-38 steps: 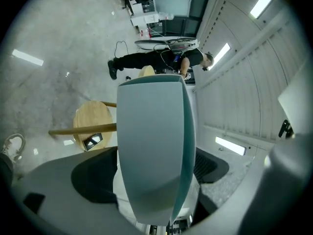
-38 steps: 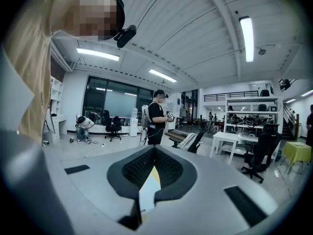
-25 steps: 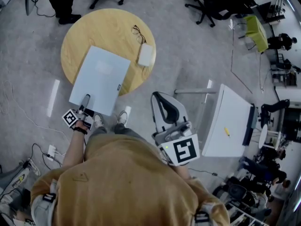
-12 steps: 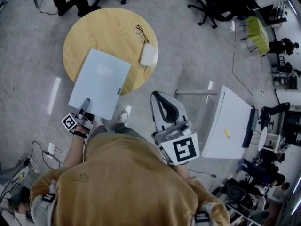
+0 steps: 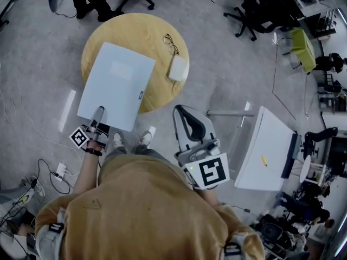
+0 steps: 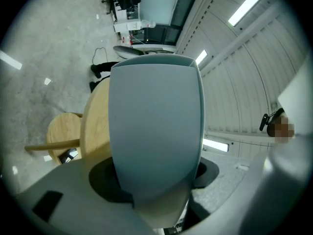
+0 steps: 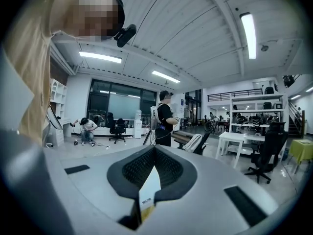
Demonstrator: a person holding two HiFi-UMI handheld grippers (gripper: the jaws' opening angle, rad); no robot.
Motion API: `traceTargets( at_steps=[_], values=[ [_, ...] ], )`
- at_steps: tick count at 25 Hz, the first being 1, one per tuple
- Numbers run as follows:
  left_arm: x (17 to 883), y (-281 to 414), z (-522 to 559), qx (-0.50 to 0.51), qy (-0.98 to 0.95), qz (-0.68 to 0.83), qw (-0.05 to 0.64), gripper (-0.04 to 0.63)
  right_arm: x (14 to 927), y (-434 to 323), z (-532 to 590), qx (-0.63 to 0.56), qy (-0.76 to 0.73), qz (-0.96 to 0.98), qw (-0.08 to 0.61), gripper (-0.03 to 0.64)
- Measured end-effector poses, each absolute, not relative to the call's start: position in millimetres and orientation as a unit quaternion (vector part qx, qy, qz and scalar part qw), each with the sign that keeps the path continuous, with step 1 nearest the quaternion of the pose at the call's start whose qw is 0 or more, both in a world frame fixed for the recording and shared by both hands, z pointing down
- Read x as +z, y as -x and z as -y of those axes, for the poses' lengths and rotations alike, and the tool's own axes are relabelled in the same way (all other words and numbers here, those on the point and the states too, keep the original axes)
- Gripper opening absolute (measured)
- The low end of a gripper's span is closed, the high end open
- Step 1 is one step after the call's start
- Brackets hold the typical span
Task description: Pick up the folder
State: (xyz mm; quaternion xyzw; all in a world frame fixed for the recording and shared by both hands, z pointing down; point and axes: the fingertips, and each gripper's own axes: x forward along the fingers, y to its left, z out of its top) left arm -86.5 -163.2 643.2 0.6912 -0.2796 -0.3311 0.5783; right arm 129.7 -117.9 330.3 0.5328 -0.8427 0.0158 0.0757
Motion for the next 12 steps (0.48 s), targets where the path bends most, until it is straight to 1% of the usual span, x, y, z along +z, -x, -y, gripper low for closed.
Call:
traceTargets(
  at_steps=[9, 12],
  values=[
    [530, 94, 195, -0.372, -0.739, 0.281, 0.487, 0.276, 319, -128, 115, 0.007, -0.526, 0.848, 0.054, 0.000],
    [485, 96, 200, -0.390, -0.753, 0.280, 0.450, 0.276, 323, -133, 109, 0.002, -0.518, 0.854, 0.057, 0.000]
  ],
)
